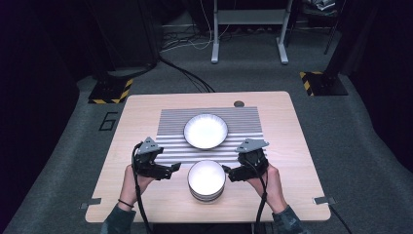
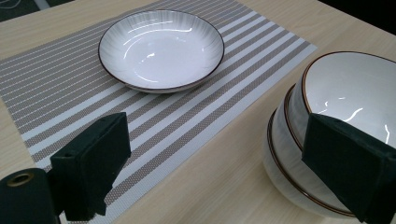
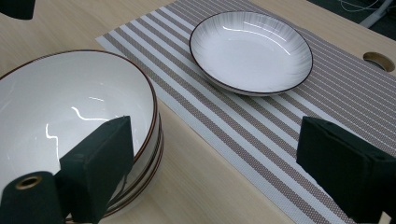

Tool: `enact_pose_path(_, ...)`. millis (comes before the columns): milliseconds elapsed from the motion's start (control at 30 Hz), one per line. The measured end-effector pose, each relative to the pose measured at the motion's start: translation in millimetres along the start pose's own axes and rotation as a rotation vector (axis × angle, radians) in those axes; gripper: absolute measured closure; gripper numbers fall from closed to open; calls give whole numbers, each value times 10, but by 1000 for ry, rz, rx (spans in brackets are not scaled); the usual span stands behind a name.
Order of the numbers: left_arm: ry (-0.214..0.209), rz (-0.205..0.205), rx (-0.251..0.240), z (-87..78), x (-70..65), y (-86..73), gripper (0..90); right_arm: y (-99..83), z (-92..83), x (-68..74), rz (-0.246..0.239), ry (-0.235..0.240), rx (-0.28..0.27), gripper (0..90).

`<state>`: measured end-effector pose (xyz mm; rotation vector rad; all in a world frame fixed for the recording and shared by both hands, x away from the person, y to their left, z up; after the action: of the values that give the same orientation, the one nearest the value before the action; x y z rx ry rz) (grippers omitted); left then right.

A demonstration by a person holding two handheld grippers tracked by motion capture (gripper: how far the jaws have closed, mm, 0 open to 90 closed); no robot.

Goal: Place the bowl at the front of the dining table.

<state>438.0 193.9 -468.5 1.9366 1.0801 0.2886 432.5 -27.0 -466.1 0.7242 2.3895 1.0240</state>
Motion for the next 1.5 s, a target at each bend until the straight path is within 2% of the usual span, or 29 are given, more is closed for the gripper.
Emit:
enact_pose_path(433, -34, 12, 5, 78, -156, 53, 81, 41, 65, 102, -8, 30, 13, 119)
enact_pose_path(567, -46, 26, 18, 127, -217, 58, 82, 58, 112, 142, -30, 44, 18, 126)
enact_pose_path(1267, -86, 82, 83, 359, -438, -4, 82, 60, 311, 290, -41, 88, 55, 133)
enact_pose_path(1500, -97, 103, 115, 441, -506, -56, 156, 49, 382, 349, -45, 107, 71, 169)
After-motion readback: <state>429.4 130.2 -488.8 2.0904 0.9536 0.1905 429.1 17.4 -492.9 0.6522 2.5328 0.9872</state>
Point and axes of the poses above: each handheld gripper's, and its own axes: z roughly forward along the jaws, y roughly out of its top, x roughly to its left, the point moved 10 cm from there along z, roughly forward along the jaws, and after that the axes turned 10 degrees about -z, right-handed, at the moved point
